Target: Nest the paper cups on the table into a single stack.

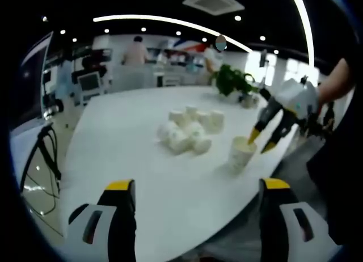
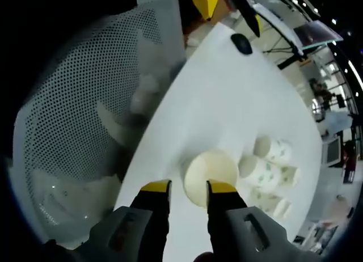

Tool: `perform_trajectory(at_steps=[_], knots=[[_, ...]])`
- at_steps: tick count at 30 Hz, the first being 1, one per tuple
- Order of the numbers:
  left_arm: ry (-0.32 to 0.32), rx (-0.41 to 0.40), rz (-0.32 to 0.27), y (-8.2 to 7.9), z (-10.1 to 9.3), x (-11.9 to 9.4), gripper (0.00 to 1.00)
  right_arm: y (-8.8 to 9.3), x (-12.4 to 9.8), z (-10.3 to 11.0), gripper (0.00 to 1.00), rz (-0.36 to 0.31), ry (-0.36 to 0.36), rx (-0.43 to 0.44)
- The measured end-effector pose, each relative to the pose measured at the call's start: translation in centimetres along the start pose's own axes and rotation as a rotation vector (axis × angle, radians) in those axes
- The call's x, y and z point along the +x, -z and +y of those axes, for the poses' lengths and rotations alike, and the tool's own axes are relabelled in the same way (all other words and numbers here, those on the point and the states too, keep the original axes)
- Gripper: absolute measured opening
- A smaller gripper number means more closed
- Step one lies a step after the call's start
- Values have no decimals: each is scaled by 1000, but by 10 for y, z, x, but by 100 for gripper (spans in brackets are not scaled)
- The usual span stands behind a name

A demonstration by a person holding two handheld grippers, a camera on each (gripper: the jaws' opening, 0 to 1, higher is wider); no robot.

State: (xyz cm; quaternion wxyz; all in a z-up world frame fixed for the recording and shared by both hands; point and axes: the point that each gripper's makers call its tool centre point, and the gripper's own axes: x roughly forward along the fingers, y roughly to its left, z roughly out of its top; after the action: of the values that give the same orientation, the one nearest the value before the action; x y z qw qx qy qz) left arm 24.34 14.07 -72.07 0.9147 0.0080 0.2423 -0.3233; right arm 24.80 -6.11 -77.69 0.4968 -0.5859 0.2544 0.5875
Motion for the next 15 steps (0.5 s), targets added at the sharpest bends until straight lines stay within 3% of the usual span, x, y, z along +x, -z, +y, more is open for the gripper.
perform_trajectory(at_steps=[7,15], knots=[[5,6,2,0,0,1,88,2,-9,-2,27,-19,39,34],[8,9,6,2,1,0,88,-4,-18,1,39,-82,80,139]])
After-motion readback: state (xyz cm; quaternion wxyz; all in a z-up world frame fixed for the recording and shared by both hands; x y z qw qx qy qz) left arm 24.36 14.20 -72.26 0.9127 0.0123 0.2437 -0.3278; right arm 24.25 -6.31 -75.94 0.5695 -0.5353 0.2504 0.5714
